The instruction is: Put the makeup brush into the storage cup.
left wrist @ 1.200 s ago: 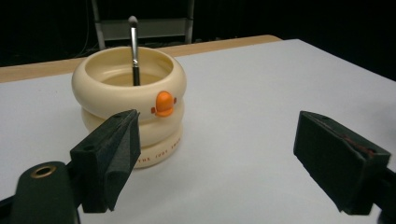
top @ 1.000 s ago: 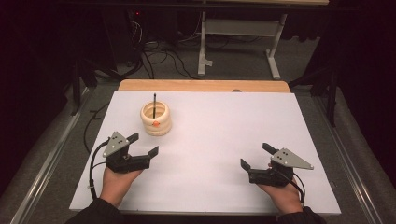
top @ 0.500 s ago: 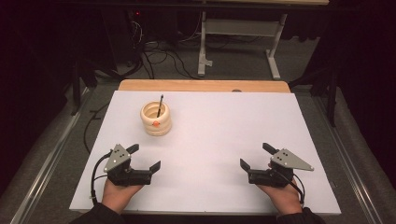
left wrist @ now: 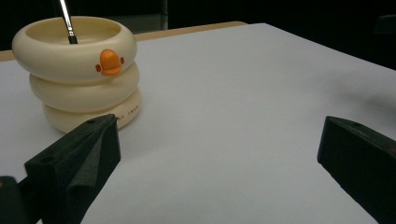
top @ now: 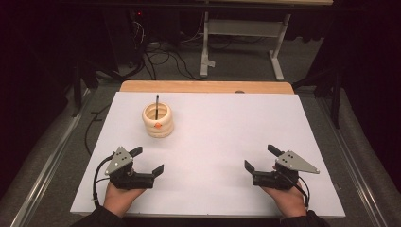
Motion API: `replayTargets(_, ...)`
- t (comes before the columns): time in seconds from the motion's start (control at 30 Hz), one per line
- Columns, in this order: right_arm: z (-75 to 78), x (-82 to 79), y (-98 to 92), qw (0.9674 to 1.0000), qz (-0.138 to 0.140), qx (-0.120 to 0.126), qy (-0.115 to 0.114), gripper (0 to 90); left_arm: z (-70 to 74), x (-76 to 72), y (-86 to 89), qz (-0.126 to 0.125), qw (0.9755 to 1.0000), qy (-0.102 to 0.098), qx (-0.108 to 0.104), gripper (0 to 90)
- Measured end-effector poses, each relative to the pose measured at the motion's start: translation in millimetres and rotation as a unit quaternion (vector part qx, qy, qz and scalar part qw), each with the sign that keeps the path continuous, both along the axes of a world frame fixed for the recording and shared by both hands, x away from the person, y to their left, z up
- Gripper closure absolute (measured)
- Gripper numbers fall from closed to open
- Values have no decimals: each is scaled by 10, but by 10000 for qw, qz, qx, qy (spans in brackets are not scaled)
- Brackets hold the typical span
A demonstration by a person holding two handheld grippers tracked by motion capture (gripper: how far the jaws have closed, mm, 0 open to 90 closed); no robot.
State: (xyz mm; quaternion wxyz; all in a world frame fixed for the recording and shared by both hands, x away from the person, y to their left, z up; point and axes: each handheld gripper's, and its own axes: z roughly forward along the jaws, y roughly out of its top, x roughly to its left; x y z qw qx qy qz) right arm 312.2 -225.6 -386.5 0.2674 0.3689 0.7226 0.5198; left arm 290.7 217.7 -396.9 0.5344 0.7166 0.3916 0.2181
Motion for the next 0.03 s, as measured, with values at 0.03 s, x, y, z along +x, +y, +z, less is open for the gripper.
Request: replayTargets(0.03, 3, -3, 0, 10000, -12, 5, 5, 32, 1, -2, -5, -1, 10000, -1, 6, 1)
